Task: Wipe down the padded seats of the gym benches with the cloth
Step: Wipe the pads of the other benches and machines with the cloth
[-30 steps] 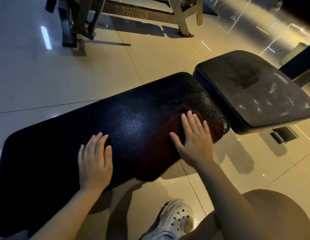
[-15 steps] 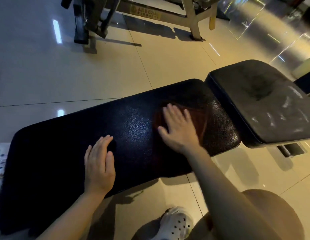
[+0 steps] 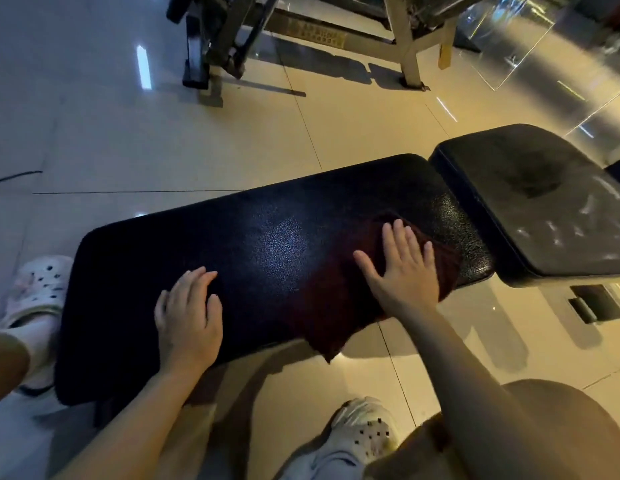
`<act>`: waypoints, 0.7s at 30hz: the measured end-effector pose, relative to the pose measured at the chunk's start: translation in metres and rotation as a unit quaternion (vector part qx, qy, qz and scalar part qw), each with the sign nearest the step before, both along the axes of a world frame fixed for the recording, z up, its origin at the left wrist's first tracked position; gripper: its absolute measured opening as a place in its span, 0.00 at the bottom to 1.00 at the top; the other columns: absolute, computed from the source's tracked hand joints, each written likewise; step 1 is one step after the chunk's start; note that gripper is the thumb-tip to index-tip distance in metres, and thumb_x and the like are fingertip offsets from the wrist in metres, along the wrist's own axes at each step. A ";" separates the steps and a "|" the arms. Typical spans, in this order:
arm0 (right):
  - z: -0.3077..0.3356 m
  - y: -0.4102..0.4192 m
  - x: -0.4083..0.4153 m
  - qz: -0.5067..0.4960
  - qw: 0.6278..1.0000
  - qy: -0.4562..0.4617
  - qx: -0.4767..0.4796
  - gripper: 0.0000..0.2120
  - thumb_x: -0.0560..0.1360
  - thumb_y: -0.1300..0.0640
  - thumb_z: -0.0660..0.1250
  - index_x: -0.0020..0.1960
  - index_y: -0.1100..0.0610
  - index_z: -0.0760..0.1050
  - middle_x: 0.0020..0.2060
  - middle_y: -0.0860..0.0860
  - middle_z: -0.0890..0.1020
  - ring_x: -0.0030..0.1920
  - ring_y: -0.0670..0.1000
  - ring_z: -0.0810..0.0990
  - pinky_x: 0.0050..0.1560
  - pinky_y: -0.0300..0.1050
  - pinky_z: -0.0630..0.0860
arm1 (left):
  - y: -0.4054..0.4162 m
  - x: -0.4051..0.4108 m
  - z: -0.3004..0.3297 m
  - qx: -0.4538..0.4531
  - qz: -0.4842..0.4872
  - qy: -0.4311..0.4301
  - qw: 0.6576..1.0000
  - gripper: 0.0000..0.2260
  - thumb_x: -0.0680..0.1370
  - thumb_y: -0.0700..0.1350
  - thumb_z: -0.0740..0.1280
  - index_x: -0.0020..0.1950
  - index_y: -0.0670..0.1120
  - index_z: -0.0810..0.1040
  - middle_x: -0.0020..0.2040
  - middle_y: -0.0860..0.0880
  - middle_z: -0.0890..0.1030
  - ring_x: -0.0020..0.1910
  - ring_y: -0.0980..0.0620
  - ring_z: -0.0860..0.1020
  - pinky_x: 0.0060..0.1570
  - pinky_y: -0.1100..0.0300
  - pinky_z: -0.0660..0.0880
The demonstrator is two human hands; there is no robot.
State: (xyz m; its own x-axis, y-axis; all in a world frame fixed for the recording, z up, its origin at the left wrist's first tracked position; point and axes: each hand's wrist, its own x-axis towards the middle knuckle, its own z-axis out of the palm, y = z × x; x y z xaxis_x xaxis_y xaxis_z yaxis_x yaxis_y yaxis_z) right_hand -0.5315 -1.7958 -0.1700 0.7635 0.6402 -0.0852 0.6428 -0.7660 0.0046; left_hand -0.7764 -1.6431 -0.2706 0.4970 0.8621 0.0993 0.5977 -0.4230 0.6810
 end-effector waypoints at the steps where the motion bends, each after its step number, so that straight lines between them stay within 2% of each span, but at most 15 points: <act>1: 0.009 -0.013 0.020 -0.032 0.999 -0.011 -0.014 0.43 0.73 0.26 0.39 0.80 0.50 0.41 0.79 0.49 0.42 0.78 0.47 0.39 0.76 0.50 0.34 | -0.002 -0.004 -0.005 0.014 -0.001 0.020 1.000 0.22 0.79 0.50 0.51 0.68 0.44 0.73 0.70 0.45 0.72 0.72 0.46 0.66 0.73 0.42 0.52; 4: 0.021 -0.031 0.054 -0.069 0.996 -0.041 -0.046 0.48 0.70 0.22 0.41 0.80 0.51 0.41 0.80 0.51 0.43 0.79 0.51 0.42 0.77 0.54 0.39 | -0.006 -0.012 -0.008 0.037 0.013 0.030 0.999 0.23 0.79 0.50 0.51 0.68 0.43 0.73 0.71 0.43 0.70 0.73 0.43 0.65 0.72 0.40 0.51; 8: 0.013 -0.017 0.050 -0.063 0.994 -0.082 -0.039 0.47 0.72 0.23 0.37 0.80 0.52 0.42 0.80 0.52 0.45 0.79 0.53 0.43 0.77 0.56 0.40 | -0.004 -0.020 -0.012 0.053 0.019 0.057 0.997 0.22 0.79 0.51 0.52 0.67 0.42 0.73 0.70 0.41 0.71 0.72 0.41 0.66 0.71 0.38 0.52; 11: 0.004 0.013 0.030 0.012 0.997 -0.059 -0.046 0.44 0.72 0.28 0.35 0.80 0.53 0.42 0.79 0.52 0.44 0.79 0.51 0.40 0.77 0.55 0.37 | -0.006 -0.021 -0.016 0.058 -0.005 0.059 0.997 0.22 0.80 0.52 0.52 0.69 0.44 0.72 0.71 0.43 0.71 0.72 0.43 0.65 0.72 0.40 0.53; 14: -0.015 0.069 -0.011 0.113 0.991 -0.030 -0.060 0.45 0.70 0.29 0.32 0.80 0.54 0.43 0.79 0.51 0.43 0.79 0.50 0.40 0.76 0.54 0.35 | -0.005 -0.021 -0.014 0.025 0.007 0.003 1.000 0.23 0.80 0.53 0.51 0.71 0.45 0.68 0.71 0.44 0.70 0.72 0.44 0.66 0.72 0.42 0.54; 18: -0.046 0.132 -0.083 0.227 0.971 0.027 -0.076 0.36 0.80 0.35 0.43 0.80 0.54 0.42 0.79 0.52 0.42 0.78 0.51 0.38 0.76 0.56 0.35 | -0.002 -0.020 -0.011 0.000 0.023 -0.060 0.998 0.24 0.80 0.53 0.51 0.73 0.46 0.65 0.72 0.45 0.69 0.71 0.47 0.66 0.73 0.44 0.51; 21: -0.056 0.136 -0.118 0.305 0.948 0.045 -0.075 0.32 0.82 0.39 0.46 0.80 0.54 0.43 0.79 0.51 0.43 0.78 0.50 0.38 0.76 0.53 0.32 | -0.001 -0.021 -0.012 -0.017 0.039 -0.078 0.996 0.24 0.79 0.53 0.51 0.73 0.45 0.64 0.71 0.44 0.70 0.71 0.45 0.67 0.73 0.42 0.53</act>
